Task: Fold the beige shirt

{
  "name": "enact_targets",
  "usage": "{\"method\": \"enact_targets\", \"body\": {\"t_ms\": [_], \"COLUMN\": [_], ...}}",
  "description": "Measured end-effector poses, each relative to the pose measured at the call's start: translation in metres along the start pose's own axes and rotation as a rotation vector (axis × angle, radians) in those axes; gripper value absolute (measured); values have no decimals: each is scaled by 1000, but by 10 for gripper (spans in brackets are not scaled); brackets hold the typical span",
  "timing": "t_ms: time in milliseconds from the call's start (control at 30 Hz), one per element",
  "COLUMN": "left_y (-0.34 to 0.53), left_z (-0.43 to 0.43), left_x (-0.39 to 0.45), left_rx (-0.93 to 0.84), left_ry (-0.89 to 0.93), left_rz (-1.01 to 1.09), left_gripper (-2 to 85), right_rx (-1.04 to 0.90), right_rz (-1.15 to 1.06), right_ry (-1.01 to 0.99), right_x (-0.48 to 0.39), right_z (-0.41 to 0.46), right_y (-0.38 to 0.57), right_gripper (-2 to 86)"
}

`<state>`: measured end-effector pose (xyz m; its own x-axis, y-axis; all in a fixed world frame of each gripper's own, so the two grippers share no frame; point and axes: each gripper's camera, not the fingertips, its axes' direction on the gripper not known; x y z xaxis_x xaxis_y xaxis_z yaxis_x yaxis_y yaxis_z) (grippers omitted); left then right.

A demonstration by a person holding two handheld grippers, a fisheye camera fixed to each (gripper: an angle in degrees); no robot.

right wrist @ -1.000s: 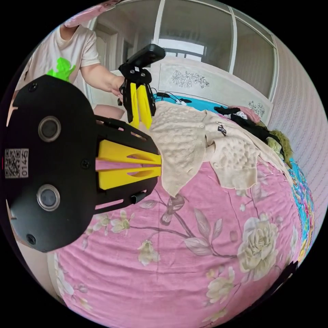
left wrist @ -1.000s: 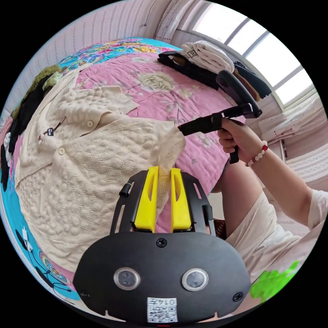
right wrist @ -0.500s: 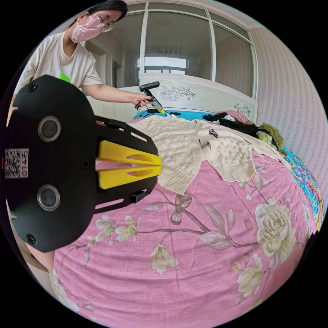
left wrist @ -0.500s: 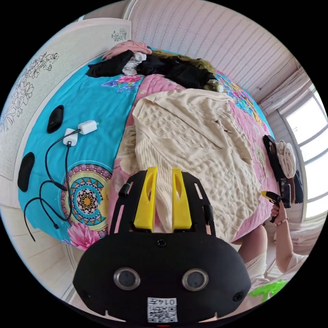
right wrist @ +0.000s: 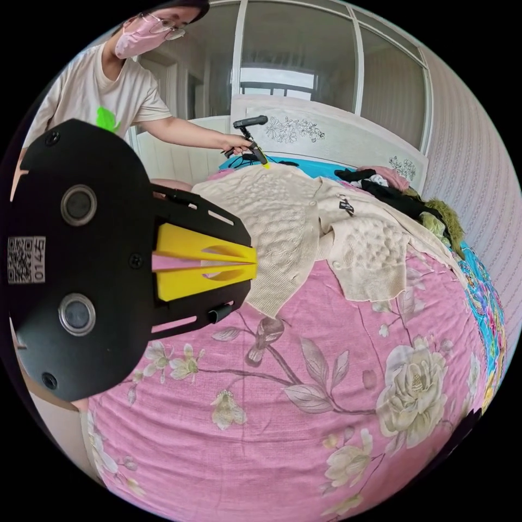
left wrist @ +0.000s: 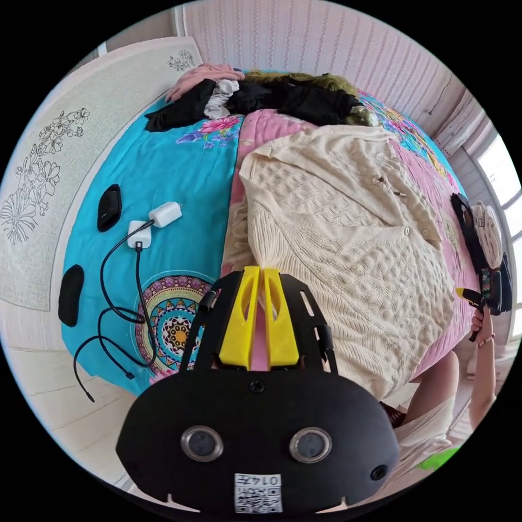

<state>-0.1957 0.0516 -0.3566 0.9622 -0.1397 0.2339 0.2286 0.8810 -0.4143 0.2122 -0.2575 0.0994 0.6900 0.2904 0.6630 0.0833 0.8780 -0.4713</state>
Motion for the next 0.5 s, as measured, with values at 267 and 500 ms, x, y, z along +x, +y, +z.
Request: {"method": "enact_targets", "body": {"t_ms": [267,500], "left_y": [38,116], "left_z": [-7,-45], "left_x": [-17,-9], "left_rx": [20,109], "left_ry": [13,54], "left_rz": [4,118], "left_gripper": [40,-4], "right_rx": [-68,13], "right_rz": [13,-372], "right_ry": [112,-167], "right_x": [13,-37], "right_z": [64,84], "right_y": [-6,39], "right_gripper": [8,19]}}
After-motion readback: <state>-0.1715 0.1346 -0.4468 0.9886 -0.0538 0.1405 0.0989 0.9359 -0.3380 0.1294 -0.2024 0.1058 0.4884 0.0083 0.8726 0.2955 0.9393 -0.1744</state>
